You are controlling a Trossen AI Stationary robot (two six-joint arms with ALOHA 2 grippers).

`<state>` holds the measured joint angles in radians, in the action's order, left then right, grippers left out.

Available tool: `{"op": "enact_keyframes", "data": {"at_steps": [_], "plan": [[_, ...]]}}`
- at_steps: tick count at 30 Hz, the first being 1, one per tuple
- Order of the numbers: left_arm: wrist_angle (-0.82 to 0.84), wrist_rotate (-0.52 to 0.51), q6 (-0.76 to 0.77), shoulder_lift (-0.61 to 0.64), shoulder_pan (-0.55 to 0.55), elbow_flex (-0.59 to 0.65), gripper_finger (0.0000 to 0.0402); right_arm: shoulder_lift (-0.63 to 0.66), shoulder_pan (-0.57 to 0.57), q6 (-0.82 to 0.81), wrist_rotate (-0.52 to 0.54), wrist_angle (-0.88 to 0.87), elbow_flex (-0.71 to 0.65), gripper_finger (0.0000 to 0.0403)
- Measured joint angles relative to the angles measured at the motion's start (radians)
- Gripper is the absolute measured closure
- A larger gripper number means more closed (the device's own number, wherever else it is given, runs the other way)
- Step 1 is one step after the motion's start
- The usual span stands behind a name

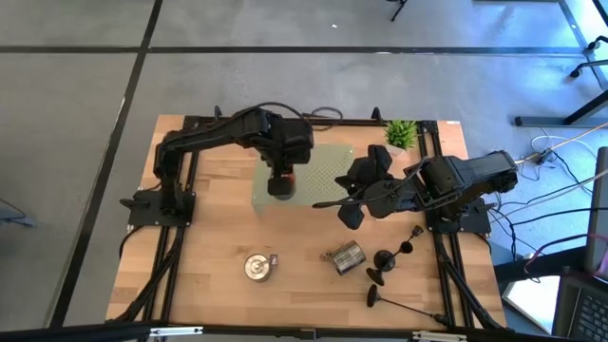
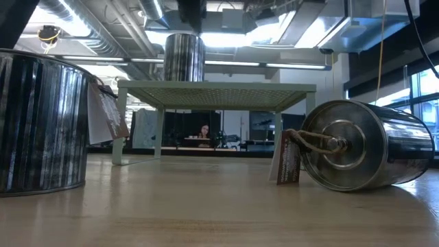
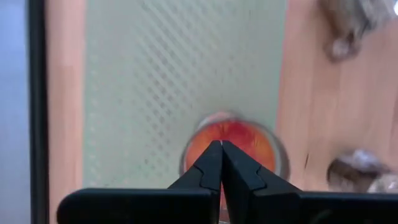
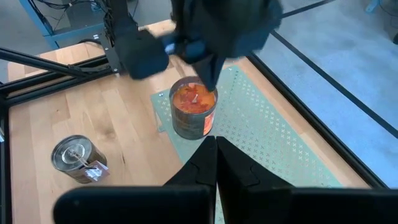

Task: Pick & Place candle stick holders
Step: Put the orange scented candle on the shelf

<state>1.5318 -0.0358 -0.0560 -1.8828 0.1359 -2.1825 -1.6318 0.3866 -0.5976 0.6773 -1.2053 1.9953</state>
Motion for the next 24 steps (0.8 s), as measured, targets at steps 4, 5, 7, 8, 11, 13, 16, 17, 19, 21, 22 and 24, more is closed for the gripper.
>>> {"op": "enact_keyframes", "data": {"at_steps": [4, 5, 7, 8, 11, 13, 16, 17, 19, 21, 22, 24], "plan": [[0.013, -0.003, 0.069, 0.004, 0.005, -0.099, 0.0400, 0.002, 0.000, 0.001, -0.001, 0.000, 0.000, 0.0399], [0.016, -0.003, 0.085, 0.010, 0.003, -0.119, 0.0400, 0.003, 0.000, 0.000, -0.001, 0.001, 0.000, 0.0399], [0.015, -0.003, 0.119, 0.037, -0.013, -0.147, 0.0400, 0.009, 0.000, 0.000, 0.000, 0.001, 0.000, 0.0399], [0.011, -0.003, 0.134, 0.057, -0.024, -0.155, 0.0400, 0.013, 0.000, 0.000, 0.000, 0.002, 0.000, 0.0399], [-0.013, -0.033, 0.182, 0.115, -0.066, -0.152, 0.0400, 0.017, -0.004, 0.001, 0.002, 0.012, 0.000, 0.0399], [-0.034, -0.065, 0.210, 0.148, -0.098, -0.144, 0.0400, 0.018, -0.005, 0.003, 0.002, 0.012, 0.000, 0.0399], [-0.077, -0.122, 0.253, 0.201, -0.147, -0.132, 0.0400, 0.020, -0.011, 0.003, 0.002, 0.012, 0.000, 0.0399], [-0.082, -0.143, 0.264, 0.217, -0.165, -0.131, 0.0400, 0.020, -0.013, 0.004, 0.002, 0.012, 0.000, 0.0399], [-0.101, -0.191, 0.280, 0.237, -0.198, -0.131, 0.0400, 0.020, -0.014, 0.008, -0.001, 0.014, 0.000, 0.0399], [-0.099, -0.226, 0.285, 0.252, -0.234, -0.131, 0.0400, 0.020, -0.017, 0.011, -0.001, 0.027, 0.000, 0.0399], [-0.099, -0.239, 0.287, 0.256, -0.251, -0.131, 0.0400, 0.020, -0.020, 0.012, -0.007, 0.034, 0.000, 0.0399], [-0.088, -0.264, 0.287, 0.267, -0.283, -0.131, 0.0400, 0.020, -0.028, 0.019, -0.031, 0.052, 0.000, 0.0399]]}}
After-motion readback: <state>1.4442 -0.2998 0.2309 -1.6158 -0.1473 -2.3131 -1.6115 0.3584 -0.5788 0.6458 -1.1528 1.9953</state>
